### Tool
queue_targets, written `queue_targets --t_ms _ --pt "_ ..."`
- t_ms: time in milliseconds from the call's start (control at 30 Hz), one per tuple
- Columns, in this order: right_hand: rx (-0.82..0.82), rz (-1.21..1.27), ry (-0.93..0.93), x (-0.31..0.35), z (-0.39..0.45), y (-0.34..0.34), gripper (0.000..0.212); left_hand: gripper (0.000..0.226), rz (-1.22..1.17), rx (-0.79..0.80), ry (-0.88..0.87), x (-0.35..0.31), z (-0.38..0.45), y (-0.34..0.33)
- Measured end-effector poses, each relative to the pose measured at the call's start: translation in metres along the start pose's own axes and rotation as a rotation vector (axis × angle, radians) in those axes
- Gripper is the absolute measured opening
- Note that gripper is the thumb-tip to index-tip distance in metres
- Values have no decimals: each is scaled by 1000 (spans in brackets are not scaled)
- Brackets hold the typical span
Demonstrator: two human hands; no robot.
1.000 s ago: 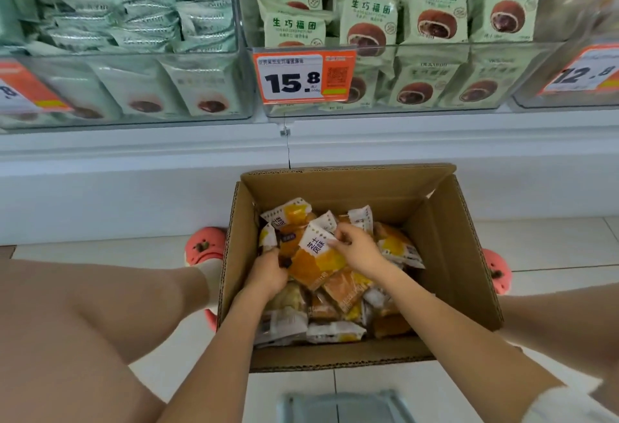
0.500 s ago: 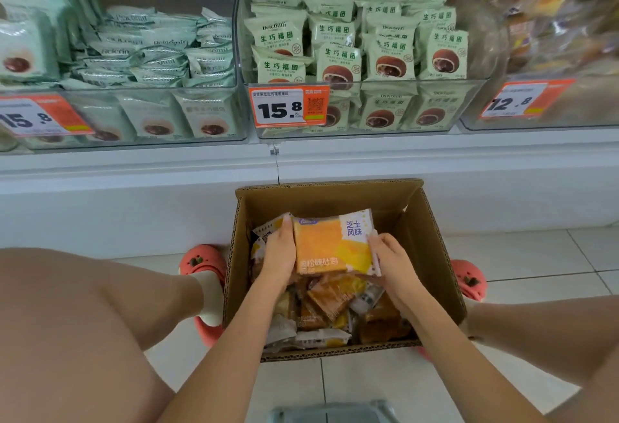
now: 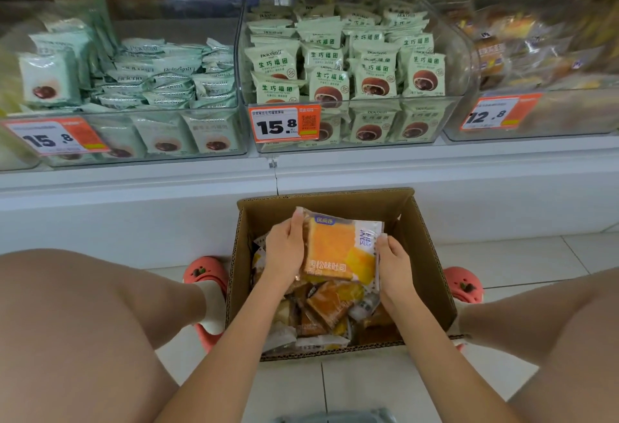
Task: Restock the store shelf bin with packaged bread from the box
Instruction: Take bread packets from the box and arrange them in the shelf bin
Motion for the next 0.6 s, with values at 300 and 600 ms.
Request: queue_targets --t_ms 300,600 --pt "-143 76 -23 -8 5 8 31 56 269 256 38 2 -21 -3" --pt "3 69 -203 -5 10 14 22 43 393 300 -170 -30 -13 6"
Point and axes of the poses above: each hand's wrist, its own z-axis towards the middle knuckle, its own y-axis out of the back of the hand, x = y × z, the point moved 3 cm from there along z, towards the middle knuckle, and after that the axes turned 2 degrees about -z, right-handed, at the moved point
